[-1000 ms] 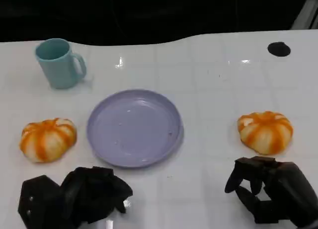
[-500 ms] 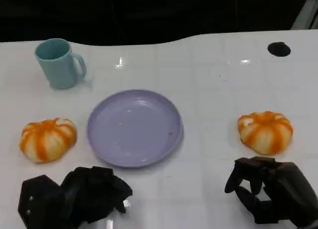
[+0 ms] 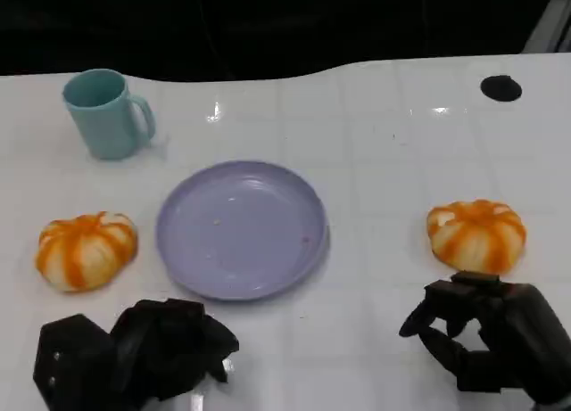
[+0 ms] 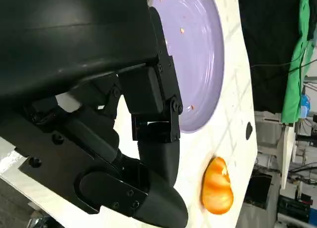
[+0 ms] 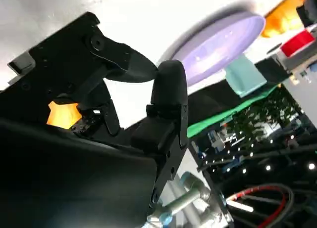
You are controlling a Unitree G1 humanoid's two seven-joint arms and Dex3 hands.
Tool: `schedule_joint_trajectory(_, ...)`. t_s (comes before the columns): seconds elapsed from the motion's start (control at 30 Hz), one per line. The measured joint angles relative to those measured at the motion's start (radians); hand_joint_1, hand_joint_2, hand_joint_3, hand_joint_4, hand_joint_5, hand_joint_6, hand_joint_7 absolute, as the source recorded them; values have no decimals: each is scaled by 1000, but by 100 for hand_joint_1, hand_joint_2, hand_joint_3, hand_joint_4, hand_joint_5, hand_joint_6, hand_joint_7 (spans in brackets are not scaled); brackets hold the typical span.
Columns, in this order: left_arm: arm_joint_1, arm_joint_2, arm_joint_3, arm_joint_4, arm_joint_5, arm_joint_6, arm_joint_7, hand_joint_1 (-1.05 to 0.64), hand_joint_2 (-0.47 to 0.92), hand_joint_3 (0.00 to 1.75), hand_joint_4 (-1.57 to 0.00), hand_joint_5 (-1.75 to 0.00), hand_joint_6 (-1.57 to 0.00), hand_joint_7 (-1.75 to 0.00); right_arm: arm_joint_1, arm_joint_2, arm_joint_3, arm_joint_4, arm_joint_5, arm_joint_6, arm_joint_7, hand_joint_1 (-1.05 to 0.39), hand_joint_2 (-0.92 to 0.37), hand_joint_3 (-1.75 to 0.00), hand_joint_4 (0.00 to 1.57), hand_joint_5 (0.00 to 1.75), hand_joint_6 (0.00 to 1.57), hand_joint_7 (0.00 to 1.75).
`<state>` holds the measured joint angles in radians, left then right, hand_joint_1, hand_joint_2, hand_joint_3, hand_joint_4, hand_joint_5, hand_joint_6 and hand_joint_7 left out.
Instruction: Grasp the bread from the table and place it into the plate.
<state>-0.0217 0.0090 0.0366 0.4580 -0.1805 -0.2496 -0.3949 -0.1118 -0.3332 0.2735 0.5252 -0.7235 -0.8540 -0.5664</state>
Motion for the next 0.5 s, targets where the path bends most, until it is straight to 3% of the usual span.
schedule_joint_trajectory(0.03,0,0,0,0,0,0,0,-105,66,23,-89,-152,-145,-53,0,0,-6,-2,0,0,-4,-28,-64,-66,73,108,84,59)
schedule_joint_trajectory(0.1,0,-1,0,0,0,0,0,-104,66,24,-89,-152,-145,-53,1,1,-16,-15,3,10,-6,-33,-82,-32,66,78,79,30)
schedule_joint_trajectory(0.17,0,-1,0,0,0,0,0,-105,66,24,-88,-153,-145,-53,1,1,-24,-44,6,32,3,-37,-90,-14,59,59,74,14)
schedule_joint_trajectory(0.27,0,-1,0,0,0,0,0,-105,65,24,-88,-153,-145,-54,1,0,-32,-83,7,65,12,-42,-92,-10,49,41,63,3)
schedule_joint_trajectory(0.5,-1,-1,3,2,0,0,0,-105,64,25,-89,-153,-145,-55,-5,-31,-61,-164,-12,181,64,-48,-92,-5,25,21,39,0)
